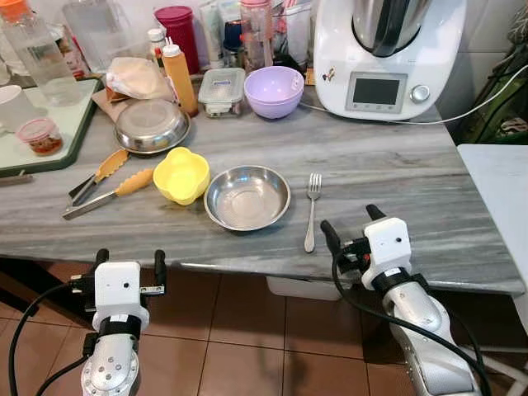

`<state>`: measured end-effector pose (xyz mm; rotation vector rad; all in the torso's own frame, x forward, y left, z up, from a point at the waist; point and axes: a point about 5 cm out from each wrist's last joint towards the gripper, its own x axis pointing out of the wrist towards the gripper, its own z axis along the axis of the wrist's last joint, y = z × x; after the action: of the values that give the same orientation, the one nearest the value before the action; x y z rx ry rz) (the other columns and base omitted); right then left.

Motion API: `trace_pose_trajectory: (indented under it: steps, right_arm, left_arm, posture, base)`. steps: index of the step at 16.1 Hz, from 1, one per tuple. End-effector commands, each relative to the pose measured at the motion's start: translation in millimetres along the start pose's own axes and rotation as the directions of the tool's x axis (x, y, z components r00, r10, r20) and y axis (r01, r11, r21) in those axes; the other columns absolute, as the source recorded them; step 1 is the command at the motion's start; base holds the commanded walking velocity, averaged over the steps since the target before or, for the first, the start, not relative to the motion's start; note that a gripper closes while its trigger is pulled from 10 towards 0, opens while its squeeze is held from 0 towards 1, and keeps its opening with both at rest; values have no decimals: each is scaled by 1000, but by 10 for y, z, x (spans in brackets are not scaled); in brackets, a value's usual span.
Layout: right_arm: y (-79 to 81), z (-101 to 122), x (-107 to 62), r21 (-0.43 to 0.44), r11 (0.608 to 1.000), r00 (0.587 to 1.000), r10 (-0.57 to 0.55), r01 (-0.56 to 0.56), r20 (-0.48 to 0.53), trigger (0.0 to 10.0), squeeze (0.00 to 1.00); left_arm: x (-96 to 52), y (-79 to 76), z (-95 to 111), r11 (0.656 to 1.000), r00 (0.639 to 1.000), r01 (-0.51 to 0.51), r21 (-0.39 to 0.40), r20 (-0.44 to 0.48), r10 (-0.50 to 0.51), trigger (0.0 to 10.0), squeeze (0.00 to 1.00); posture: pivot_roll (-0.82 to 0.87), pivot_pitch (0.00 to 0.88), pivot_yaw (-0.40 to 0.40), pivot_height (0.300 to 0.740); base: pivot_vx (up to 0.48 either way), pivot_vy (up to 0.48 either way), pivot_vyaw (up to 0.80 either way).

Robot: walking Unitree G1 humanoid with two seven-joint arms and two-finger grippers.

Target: Setting the table

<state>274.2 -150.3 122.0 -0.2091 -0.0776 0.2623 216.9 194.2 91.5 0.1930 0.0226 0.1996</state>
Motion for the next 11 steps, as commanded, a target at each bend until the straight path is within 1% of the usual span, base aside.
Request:
trace_pose_trajectory:
  steps: [1, 3, 5, 11]
  right_arm:
    - [-2, 97, 28, 11, 1000, 999, -7, 7, 41, 10000, 0]
    - [13, 114, 63, 17, 1000, 999, -6, 5, 49, 10000, 0]
    - [17, 118, 83, 17, 1000, 999, -4, 4, 50, 10000, 0]
    - [30, 119, 69, 20, 1000, 999, -6, 5, 47, 10000, 0]
  left_arm:
    - [-15, 10, -34, 1000, 1000, -5, 15, -10, 5, 10000, 0]
    - [11, 16, -16, 999, 1000, -25, 27, -6, 25, 10000, 0]
    - [17, 12, -14, 999, 1000, -20, 25, -4, 20, 10000, 0]
    - [11, 18, -5, 999, 1000, -26, 34, -8, 27, 10000, 0]
  posture:
    - [-98, 95, 81, 740]
    - [-98, 95, 81, 740]
    - [-90, 96, 80, 740]
    - [-87, 113, 88, 740]
  base:
    - [0, 0, 0]
    - [0, 0, 0]
    - [0, 0, 0]
    - [0, 0, 0]
